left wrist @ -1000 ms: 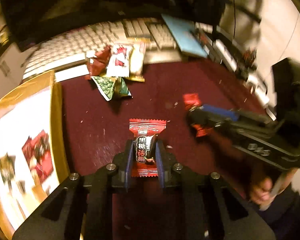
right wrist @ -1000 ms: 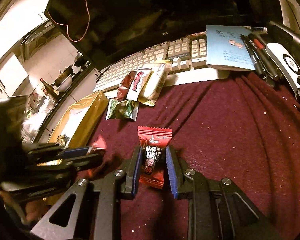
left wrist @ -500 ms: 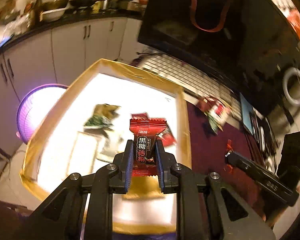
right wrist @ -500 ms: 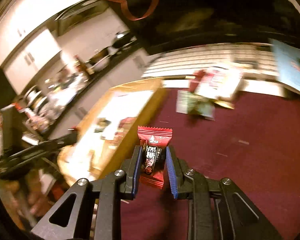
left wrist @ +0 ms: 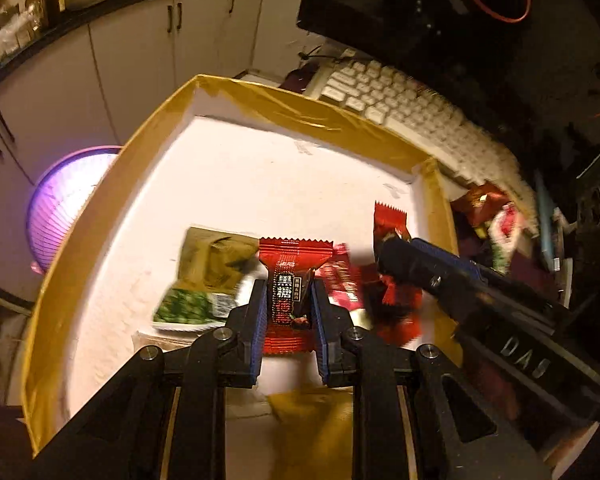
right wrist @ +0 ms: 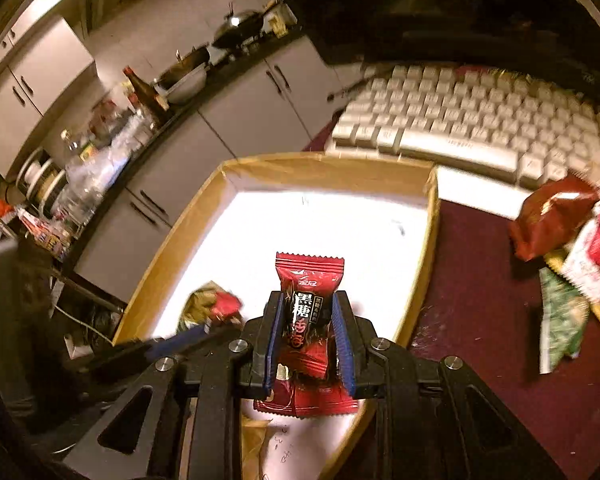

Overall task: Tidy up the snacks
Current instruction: 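Carry both red candies toward the white tray, then open both grippers over the tray to drop the red candies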

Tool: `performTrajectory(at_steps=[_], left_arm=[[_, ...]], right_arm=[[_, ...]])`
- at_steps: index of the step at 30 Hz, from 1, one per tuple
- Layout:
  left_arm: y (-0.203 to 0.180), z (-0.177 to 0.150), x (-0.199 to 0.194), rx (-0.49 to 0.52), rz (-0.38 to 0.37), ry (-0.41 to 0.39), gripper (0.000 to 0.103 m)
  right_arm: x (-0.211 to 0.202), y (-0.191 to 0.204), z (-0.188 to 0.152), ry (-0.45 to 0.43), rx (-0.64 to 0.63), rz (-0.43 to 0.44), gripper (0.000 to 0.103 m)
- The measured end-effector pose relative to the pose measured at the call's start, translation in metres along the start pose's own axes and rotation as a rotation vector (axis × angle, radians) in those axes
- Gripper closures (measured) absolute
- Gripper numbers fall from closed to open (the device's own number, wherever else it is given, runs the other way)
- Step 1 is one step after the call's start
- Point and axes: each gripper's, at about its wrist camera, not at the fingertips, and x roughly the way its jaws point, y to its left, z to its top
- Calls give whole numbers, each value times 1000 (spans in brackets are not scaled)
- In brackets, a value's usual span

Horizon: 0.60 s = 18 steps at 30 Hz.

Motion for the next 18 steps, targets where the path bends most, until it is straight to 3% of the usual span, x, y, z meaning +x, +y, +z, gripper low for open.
performTrajectory(at_steps=[4,7,10,11,12,18], left_arm=[[3,2,-1,-33,-18,9,83],[-3,1,-7,-26,-26,7,65],[-6,-6,-27,-31,-24,-71,46],[-10,-11,-37,-37,-20,-107,37],[-14,-15,-45,-40,-18,-131,34],[-64,-44,-84,27,6,-258,34]], right_arm=[[5,7,-4,-16,-47,-38,75],[3,5,-4,-26,-30,-29,72],[-13,-1,-4,-51,28,30,61],[-23,-3,-5,-69,41,54,53],[-31,-5,-7,-85,48,68,49],[-99,-33,-41,-188,73,140,33]])
